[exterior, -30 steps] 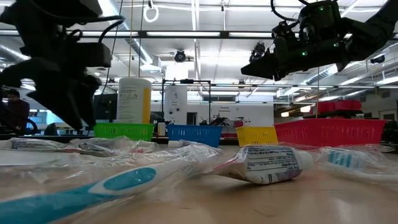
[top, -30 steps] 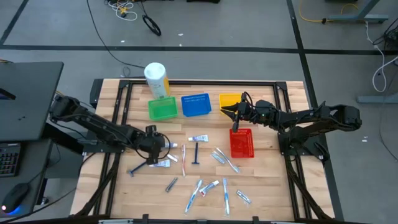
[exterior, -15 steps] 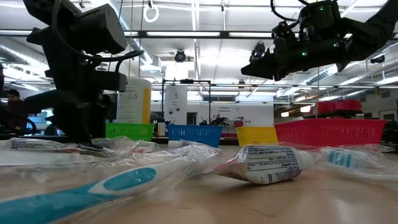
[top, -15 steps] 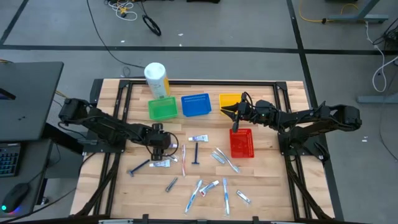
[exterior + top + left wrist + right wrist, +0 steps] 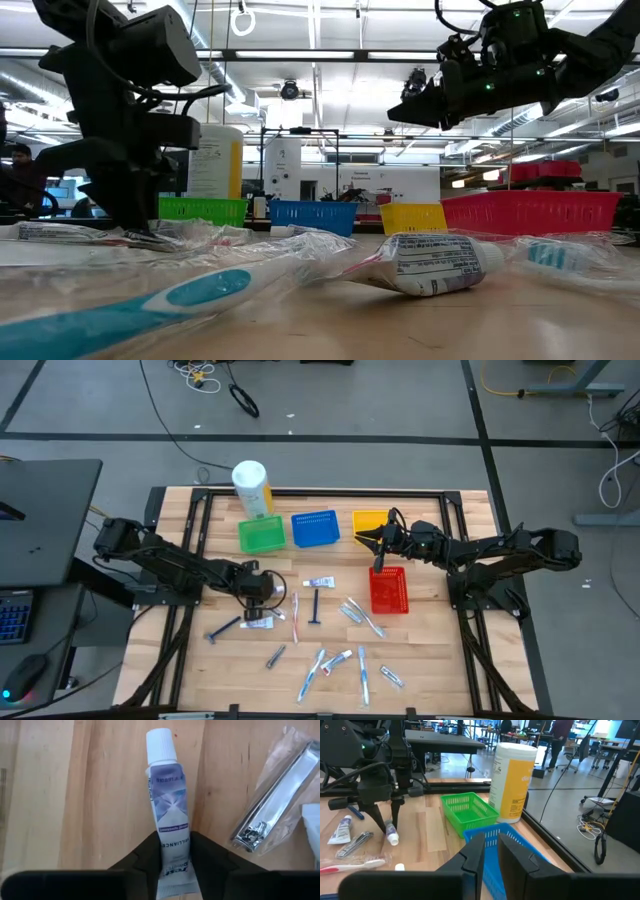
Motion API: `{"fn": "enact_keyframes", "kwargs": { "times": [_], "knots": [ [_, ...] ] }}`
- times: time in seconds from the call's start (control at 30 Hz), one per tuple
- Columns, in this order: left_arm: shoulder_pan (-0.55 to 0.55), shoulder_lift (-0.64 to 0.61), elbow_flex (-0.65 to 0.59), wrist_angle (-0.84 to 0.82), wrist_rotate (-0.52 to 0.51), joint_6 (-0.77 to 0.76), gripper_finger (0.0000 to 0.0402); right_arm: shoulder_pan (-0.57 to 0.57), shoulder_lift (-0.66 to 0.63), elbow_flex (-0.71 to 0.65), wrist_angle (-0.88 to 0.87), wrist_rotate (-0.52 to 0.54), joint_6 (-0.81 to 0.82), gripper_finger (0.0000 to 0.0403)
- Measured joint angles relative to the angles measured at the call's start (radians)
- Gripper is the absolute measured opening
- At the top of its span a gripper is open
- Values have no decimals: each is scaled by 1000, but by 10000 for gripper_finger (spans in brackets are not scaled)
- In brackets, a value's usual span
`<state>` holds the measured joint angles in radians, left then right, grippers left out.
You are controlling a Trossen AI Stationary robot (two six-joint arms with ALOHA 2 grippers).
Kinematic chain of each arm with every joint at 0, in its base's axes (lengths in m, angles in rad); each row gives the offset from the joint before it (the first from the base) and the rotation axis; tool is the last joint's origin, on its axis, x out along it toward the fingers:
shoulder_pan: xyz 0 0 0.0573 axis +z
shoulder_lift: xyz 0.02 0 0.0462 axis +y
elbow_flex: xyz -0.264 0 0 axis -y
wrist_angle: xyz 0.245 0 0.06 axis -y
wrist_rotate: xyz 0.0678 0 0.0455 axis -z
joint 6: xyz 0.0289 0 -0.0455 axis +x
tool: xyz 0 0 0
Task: Pick & Place Travel size toiletries
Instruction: Put the white toothpaste into the green bin
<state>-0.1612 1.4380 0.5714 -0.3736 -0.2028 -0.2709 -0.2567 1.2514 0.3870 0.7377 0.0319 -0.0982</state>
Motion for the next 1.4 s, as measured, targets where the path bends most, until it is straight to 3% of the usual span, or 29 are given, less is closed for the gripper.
{"fn": "enact_keyframes", "kwargs": {
  "times": [0.2,0.43,0.77,0.97,1.23,1.4],
  "knots": [
    [2,-35,-1,-10,-53,-22,96,0,0,0,0,0,9,60],
    [11,-115,0,-28,-245,-56,96,0,0,0,0,0,22,60],
    [165,-222,2,7,-432,-80,96,0,0,0,1,0,23,60],
    [317,-225,3,53,-422,129,96,0,0,0,6,0,23,60],
    [532,-204,2,49,-164,336,96,0,0,0,4,0,23,60],
    [599,-181,0,48,-129,416,96,0,0,0,5,0,23,60]
  ]
}}
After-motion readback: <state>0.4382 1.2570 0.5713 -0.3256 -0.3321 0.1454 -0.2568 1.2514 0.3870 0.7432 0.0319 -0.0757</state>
